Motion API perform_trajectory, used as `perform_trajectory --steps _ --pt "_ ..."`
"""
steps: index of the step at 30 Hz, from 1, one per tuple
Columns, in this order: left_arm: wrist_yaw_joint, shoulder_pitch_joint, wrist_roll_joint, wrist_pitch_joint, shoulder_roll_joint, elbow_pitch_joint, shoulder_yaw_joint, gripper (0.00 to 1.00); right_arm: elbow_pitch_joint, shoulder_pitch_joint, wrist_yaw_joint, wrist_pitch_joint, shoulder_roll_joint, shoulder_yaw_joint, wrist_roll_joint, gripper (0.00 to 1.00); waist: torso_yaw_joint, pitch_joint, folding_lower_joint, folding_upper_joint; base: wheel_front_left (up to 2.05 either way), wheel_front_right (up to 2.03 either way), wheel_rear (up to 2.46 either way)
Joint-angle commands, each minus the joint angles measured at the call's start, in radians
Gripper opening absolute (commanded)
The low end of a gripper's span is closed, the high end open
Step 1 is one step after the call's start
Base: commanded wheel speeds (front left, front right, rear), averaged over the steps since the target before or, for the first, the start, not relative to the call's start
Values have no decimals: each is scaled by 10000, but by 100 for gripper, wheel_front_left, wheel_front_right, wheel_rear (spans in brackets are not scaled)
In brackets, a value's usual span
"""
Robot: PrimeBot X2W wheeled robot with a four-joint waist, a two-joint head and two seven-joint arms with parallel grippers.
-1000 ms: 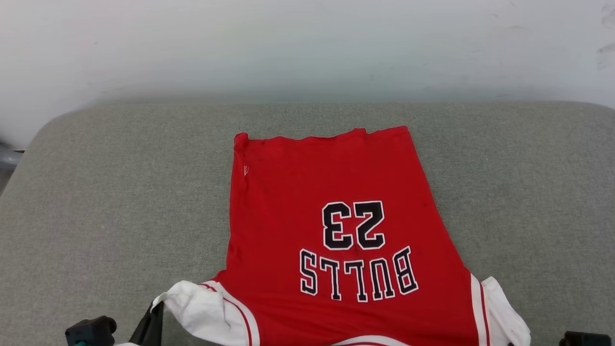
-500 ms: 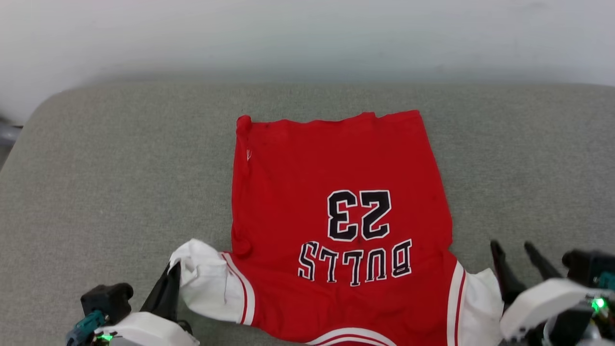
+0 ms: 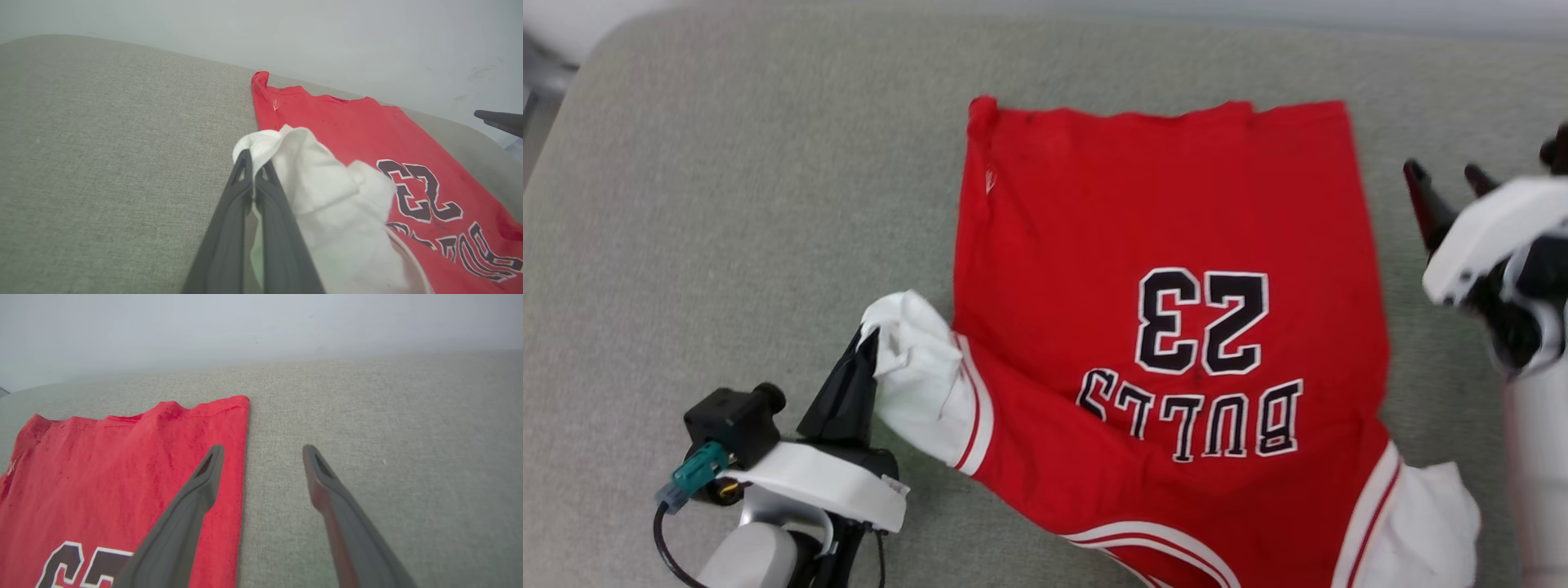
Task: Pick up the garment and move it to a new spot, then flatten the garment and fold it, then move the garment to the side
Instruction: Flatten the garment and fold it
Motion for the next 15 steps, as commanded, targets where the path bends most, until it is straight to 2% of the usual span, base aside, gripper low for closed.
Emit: perform_trajectory --steps 1,8,15 --pt "-99 -242 97 -88 -98 -94 -55 0 390 -679 -5 531 -131 -11 -75 100 560 699 -3 -1 0 0 0" --pt "-363 -694 259 -232 -340 -316 -203 0 1776 -3051 -4 3132 -433 -37 -950 100 1121 1373 -3 -1 0 0 0" --pt "-594 -966 384 -325 -520 -439 -265 0 2660 -4228 -5 3896 -417 -348 -1915 100 1397 1906 -3 -1 0 0 0"
